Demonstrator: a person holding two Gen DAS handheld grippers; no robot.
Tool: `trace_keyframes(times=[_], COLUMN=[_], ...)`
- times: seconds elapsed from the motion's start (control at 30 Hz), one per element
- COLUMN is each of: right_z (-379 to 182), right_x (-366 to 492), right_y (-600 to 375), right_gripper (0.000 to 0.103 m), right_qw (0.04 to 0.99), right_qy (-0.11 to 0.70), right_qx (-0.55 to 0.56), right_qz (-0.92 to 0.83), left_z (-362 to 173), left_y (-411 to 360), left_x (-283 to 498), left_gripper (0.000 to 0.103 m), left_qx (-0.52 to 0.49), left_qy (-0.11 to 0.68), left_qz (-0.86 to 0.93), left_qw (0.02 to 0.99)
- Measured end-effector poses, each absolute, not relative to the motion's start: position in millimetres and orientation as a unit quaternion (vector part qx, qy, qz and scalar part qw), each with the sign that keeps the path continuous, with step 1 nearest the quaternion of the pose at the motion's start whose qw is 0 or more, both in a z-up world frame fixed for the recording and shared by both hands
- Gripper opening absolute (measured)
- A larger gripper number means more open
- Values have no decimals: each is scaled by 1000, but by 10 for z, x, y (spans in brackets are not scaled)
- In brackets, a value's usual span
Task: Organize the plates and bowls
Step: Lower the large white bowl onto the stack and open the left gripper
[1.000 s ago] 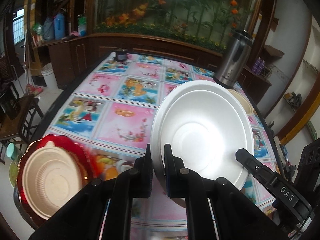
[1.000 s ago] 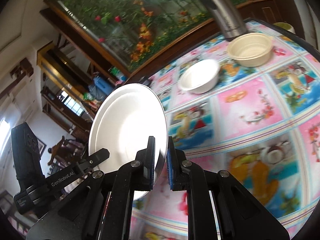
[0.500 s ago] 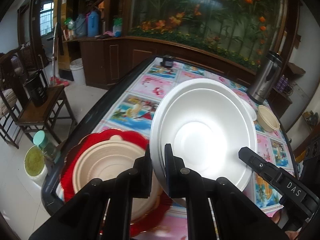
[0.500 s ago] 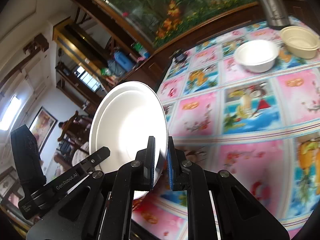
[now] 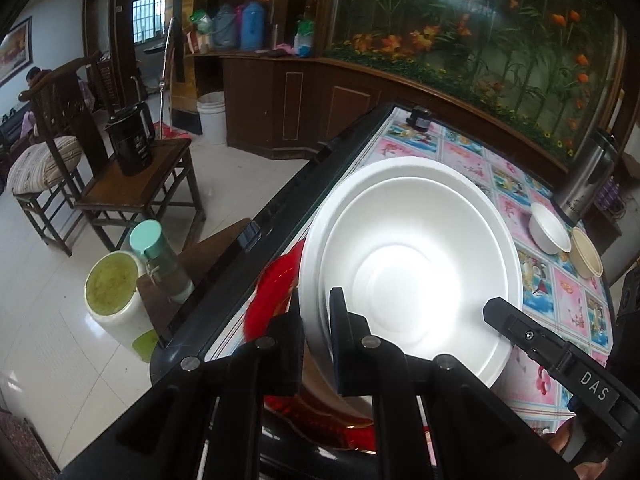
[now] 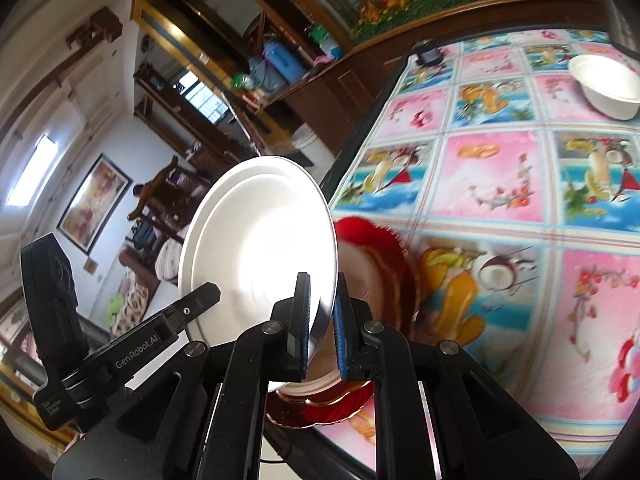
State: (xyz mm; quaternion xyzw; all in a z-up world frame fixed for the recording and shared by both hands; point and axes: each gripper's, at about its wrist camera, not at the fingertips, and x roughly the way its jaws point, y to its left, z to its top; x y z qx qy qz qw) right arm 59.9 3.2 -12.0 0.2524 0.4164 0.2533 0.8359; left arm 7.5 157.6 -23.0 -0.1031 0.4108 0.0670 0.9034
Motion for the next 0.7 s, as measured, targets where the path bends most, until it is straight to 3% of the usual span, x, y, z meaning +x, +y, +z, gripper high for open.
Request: trace_keyframes(times=[0.7], right_z=[-507], right_x=[698], right_y=[125], right_gripper=[12], right_qw=[796], right_qy=[492], right_qx=[265], right_qz=[233], left_z=[-524], left_y=[1687], left_x=[130], left_gripper=[14], left_qx=[-113], left_qy=[473], left_qz=[67], left_qw=[871])
